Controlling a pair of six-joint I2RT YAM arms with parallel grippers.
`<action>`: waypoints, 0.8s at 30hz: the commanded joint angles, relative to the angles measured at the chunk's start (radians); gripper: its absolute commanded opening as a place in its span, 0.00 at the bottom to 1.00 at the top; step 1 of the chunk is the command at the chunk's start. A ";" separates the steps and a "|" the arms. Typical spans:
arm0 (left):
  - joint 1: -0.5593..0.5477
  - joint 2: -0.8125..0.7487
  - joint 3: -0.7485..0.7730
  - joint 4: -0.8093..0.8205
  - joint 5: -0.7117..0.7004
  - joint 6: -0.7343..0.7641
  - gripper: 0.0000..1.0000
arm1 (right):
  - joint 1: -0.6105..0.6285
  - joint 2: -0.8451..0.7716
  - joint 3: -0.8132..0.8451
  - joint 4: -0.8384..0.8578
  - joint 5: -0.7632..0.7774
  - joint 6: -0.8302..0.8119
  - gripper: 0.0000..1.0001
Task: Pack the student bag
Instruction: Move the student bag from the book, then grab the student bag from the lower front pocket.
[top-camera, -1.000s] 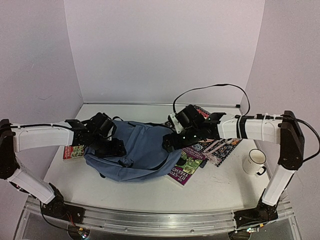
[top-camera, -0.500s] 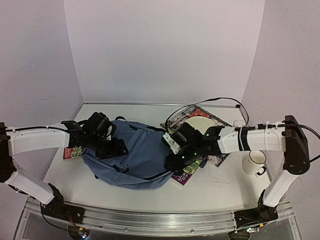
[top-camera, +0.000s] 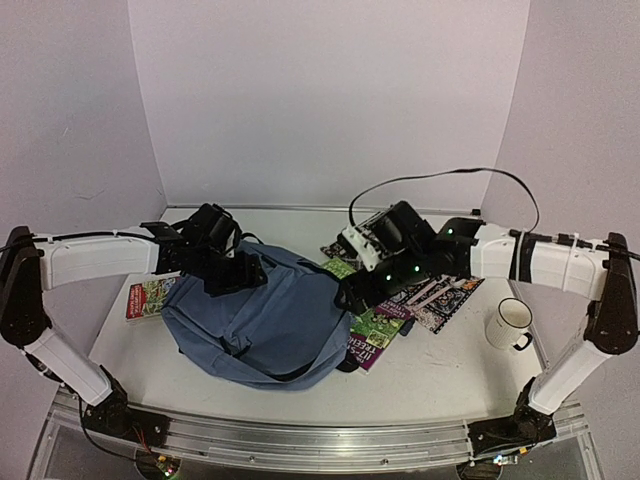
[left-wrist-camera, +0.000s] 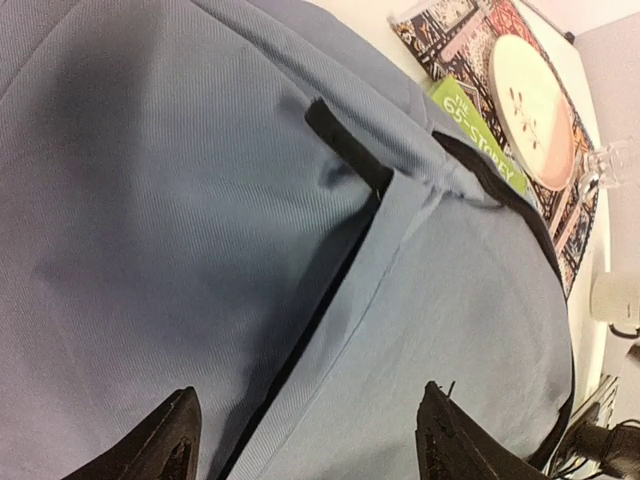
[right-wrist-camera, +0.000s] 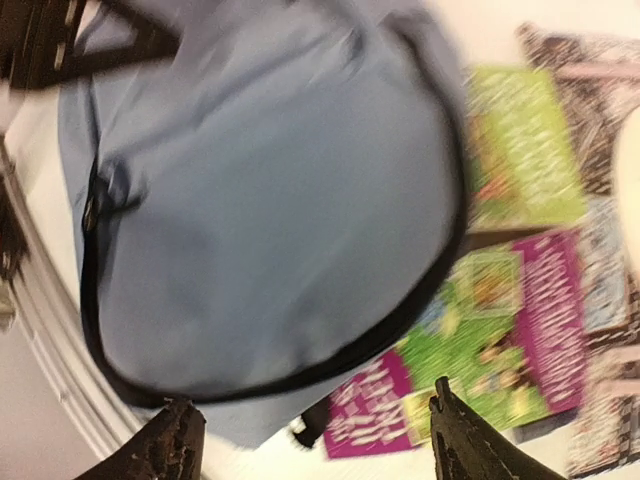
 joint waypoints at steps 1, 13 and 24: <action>0.033 0.036 0.072 0.073 -0.009 -0.032 0.74 | -0.079 0.112 0.145 -0.022 -0.028 -0.129 0.80; 0.124 0.170 0.157 0.194 0.059 -0.108 0.70 | -0.161 0.464 0.448 0.039 -0.117 -0.191 0.88; 0.127 0.320 0.267 0.209 0.101 -0.119 0.63 | -0.161 0.630 0.549 0.098 -0.164 -0.169 0.84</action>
